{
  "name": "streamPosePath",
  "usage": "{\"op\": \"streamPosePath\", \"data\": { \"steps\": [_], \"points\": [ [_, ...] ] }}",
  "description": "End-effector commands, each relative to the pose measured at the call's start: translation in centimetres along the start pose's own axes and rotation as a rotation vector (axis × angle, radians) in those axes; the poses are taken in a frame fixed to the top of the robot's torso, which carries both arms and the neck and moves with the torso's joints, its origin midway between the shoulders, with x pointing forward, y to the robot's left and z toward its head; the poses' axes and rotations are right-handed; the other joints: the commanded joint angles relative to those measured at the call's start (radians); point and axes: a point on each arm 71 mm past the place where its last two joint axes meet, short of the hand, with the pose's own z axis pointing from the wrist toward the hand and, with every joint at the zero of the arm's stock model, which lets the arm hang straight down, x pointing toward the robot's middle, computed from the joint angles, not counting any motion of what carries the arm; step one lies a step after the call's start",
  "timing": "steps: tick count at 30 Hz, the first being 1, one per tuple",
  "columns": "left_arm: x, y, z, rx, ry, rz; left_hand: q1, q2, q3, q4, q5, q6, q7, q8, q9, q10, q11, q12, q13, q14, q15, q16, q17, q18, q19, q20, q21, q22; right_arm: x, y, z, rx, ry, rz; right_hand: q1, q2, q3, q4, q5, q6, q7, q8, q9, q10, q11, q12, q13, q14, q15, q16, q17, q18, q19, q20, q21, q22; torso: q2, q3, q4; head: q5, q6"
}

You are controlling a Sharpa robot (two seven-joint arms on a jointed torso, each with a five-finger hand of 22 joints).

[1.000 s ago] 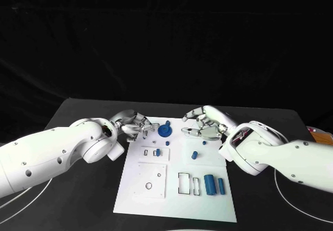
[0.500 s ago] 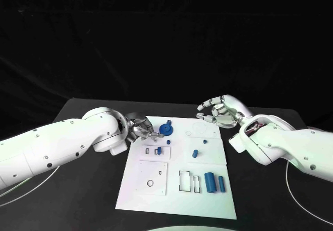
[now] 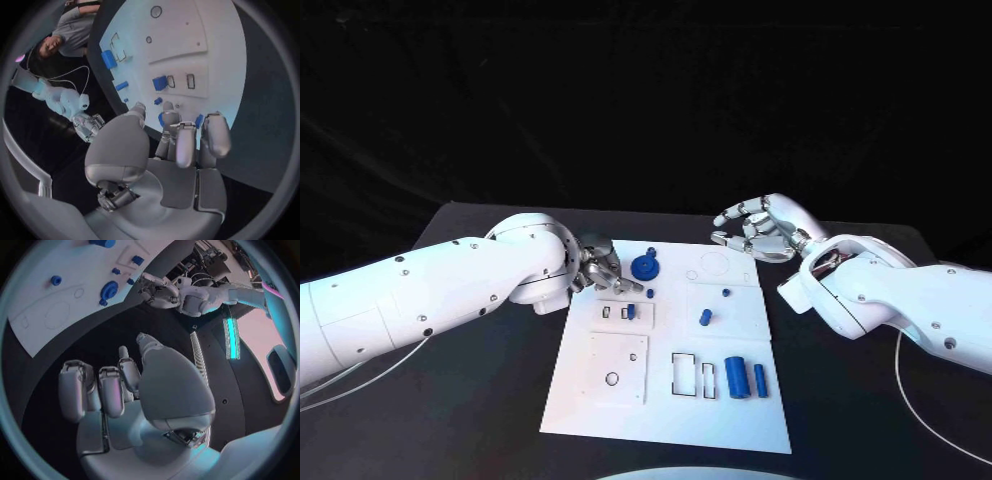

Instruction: Assemble the parts on the task board

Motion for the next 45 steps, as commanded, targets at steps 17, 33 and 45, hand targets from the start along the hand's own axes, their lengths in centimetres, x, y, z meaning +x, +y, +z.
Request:
{"op": "streamPosePath", "data": {
  "steps": [17,33,45],
  "points": [
    [1.2,-0.7,1.4,-0.056,0.122,0.111,-0.007,0.023,-0.010,-0.003,0.000,-0.015,-0.006,0.011,0.013,-0.007,-0.001,0.004,-0.003,0.040,-0.005,-0.006,0.065,-0.020,0.009,0.000,0.011,0.009,0.1,-0.1,0.2,0.009,0.014,-0.011,0.005,-0.004,0.007,0.006,0.017,0.005,0.002,0.006,0.002,-0.012,-0.001,-0.009,-0.004,0.054,-0.010,-0.008,0.049,0.009,0.002,-0.009,-0.011,0.152,0.000,-0.0015,-0.0001,0.002,-0.008],
    [1.7,-1.5,1.8,-0.037,0.137,0.111,0.013,0.038,0.003,-0.003,0.000,-0.024,-0.006,0.015,0.022,-0.012,-0.001,0.006,-0.002,0.038,-0.005,-0.007,0.063,-0.021,0.009,0.000,0.013,0.013,0.2,-0.2,0.4,0.013,0.017,-0.010,0.004,-0.003,0.009,0.007,0.025,0.004,0.001,0.007,0.003,-0.012,-0.001,-0.008,-0.004,0.055,-0.010,-0.008,0.050,0.009,0.003,-0.010,-0.012,0.152,0.000,0.0000,0.0014,-0.003,-0.010],
    [1.8,-1.7,2.0,-0.030,0.147,0.106,0.091,0.033,0.097,-0.004,0.000,-0.038,-0.006,0.011,0.037,-0.024,-0.002,0.004,-0.005,0.038,-0.006,-0.008,0.062,-0.021,0.007,0.000,0.016,0.018,0.3,-0.1,0.6,0.012,0.012,-0.011,0.005,-0.002,0.014,0.006,0.039,0.003,0.001,0.009,0.004,-0.010,-0.002,-0.007,-0.004,0.055,-0.010,-0.009,0.050,0.009,0.003,-0.011,-0.013,0.151,0.000,0.0004,0.0006,-0.002,-0.013]
  ]
}}
